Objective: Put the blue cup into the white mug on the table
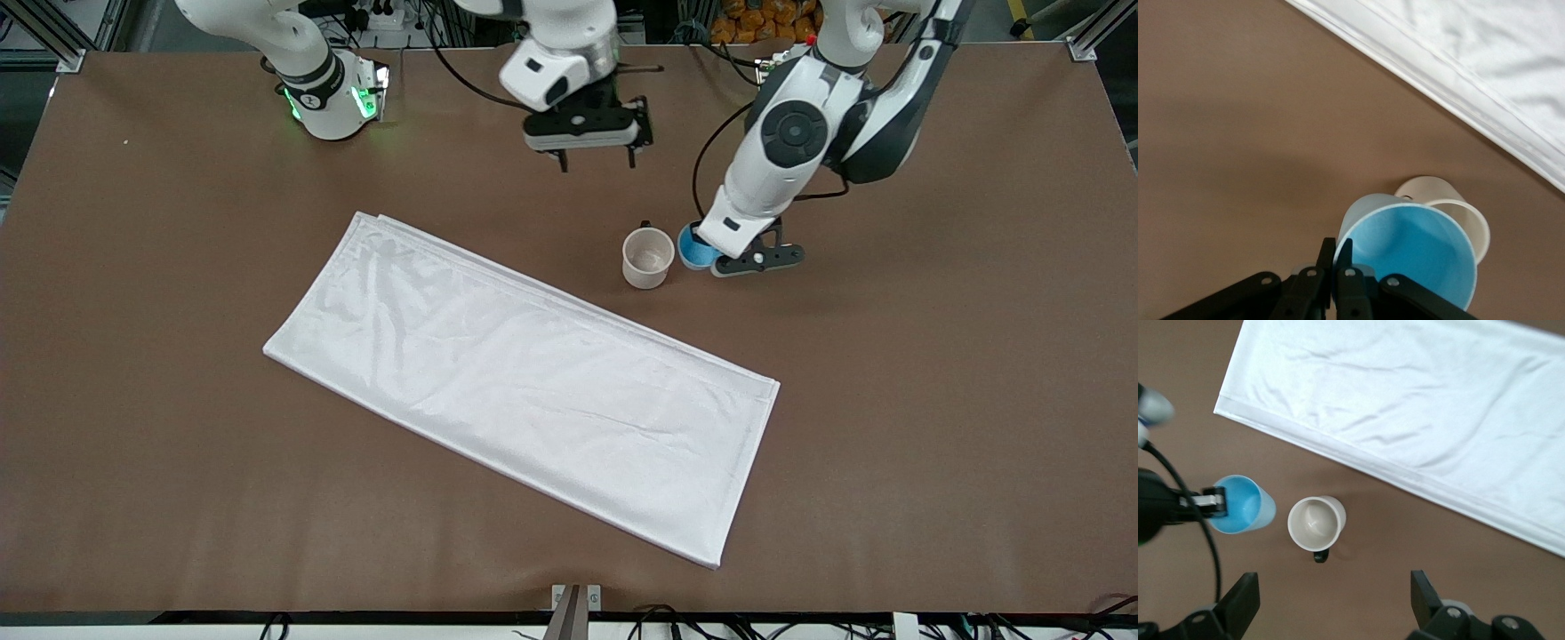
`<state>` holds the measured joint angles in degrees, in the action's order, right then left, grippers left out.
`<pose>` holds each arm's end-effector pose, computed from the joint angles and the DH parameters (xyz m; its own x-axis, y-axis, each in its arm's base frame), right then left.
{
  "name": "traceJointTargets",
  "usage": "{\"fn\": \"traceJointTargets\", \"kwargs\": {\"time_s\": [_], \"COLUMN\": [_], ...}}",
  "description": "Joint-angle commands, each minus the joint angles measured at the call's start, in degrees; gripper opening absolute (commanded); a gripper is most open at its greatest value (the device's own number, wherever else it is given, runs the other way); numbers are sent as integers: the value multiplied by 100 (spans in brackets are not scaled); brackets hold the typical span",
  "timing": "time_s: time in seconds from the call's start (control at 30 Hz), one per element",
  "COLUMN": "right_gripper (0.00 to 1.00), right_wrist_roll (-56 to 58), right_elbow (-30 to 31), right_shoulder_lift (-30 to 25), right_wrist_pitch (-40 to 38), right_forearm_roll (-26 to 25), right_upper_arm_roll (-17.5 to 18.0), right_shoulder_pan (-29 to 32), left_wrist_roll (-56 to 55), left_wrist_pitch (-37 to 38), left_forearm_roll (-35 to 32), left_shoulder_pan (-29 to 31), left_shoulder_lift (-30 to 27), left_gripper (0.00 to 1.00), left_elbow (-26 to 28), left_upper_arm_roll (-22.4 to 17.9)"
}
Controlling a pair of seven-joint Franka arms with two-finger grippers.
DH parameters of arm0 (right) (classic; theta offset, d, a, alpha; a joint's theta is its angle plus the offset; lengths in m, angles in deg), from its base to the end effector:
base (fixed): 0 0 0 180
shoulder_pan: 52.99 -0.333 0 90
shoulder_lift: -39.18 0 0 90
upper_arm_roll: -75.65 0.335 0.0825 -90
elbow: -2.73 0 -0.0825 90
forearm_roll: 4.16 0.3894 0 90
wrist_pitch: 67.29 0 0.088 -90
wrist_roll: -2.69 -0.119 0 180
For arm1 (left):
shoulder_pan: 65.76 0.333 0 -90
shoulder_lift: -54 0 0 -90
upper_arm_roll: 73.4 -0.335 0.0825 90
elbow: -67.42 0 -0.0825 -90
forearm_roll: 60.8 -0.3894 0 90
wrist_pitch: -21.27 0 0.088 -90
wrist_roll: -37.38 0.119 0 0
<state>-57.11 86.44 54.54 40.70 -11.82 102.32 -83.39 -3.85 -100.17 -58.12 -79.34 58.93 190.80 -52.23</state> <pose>0.4024 0.5310 0.5664 0.9933 -0.0511 0.1036 -0.0350 -0.9879 -0.1514 0.4436 -0.3092 0.3576 0.9815 0.1392 -0.1312 0.1371 -0.9902 -0.0248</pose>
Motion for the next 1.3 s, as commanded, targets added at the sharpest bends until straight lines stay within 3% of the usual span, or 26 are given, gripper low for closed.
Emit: {"fn": "traceJointTargets", "kwargs": {"time_s": [0.0, 0.47, 0.53, 0.57, 0.6, 0.73, 1.0, 1.27], "right_gripper": [100, 100, 100, 100, 100, 100, 100, 100], "right_wrist_roll": [837, 2700, 3095, 3306, 3491, 3905, 4828, 5417], "right_elbow": [233, 242, 251, 251, 268, 294, 399, 541], "right_shoulder_lift": [-788, -1554, -1571, -1606, -1633, -1686, -1712, -1721], "right_wrist_pitch": [-593, -1816, -1878, -1887, -1887, -1896, -1975, -1931], "right_forearm_roll": [388, 388, 397, 397, 405, 624, 862, 871], "right_upper_arm_roll": [119, 75, 75, 66, 40, -469, -979, -1401], "right_shoulder_pan": [806, 2687, 2960, 3083, 3162, 3242, 3664, 3655], "left_wrist_roll": [-605, -896, -800, -799, -799, -826, -773, -764], "left_wrist_pitch": [-371, -776, -776, -776, -776, -697, -575, 382], "left_forearm_roll": [110, 40, 31, 22, 13, -4, -488, -891], "left_shoulder_pan": [-144, -488, -444, -435, -409, -338, 207, 584], "left_shoulder_lift": [394, 764, 825, 861, 861, 773, 562, 562], "left_gripper": [0, 1, 62, 88, 100, 100, 100, 100], "left_elbow": [-69, -104, -183, -227, -253, -394, -973, -1825], "left_upper_arm_roll": [256, 256, 256, 256, 256, 212, 203, 194]}}
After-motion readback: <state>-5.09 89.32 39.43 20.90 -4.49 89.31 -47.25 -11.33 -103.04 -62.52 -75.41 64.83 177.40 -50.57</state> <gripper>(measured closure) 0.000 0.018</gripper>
